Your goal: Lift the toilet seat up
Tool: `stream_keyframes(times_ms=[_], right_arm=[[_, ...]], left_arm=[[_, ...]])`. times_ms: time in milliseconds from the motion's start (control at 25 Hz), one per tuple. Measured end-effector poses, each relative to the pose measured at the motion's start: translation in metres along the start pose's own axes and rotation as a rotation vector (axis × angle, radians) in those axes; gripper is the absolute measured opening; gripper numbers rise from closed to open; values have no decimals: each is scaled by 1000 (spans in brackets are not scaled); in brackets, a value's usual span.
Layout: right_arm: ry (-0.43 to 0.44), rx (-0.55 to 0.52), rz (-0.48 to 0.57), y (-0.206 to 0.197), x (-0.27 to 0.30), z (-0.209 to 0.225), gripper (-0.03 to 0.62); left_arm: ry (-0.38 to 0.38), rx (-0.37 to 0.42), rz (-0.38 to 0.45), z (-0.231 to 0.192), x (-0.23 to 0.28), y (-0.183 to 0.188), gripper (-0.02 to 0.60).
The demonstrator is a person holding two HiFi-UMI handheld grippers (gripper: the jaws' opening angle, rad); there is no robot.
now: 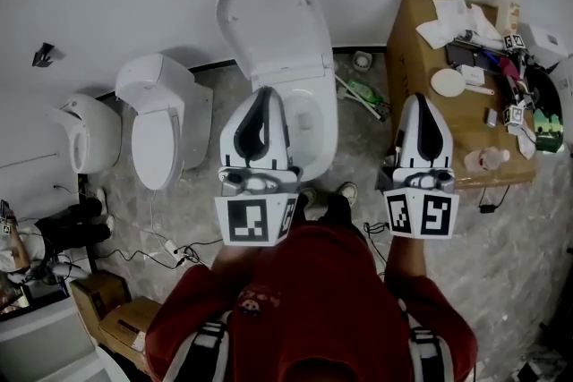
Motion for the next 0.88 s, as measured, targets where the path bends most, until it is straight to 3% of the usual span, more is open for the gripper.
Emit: stream_keyframes(times_ms=[400,880], right_arm=[[113,35,-88,-37,29,-15,14],[204,-42,-109,-49,74,-102,14]], left_arm=[[131,4,-80,-27,-18,-24,18],[185,-48,-62,-123,-38,-36,18]])
Point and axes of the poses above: the fingertips, and each gripper's own axes: x forward along the fingers, z to its right, y out of its top, the point moved 5 cm from there along -x, backward along the fingers, and after that the axes turned 1 degree about -z, right-handed, at the moved point
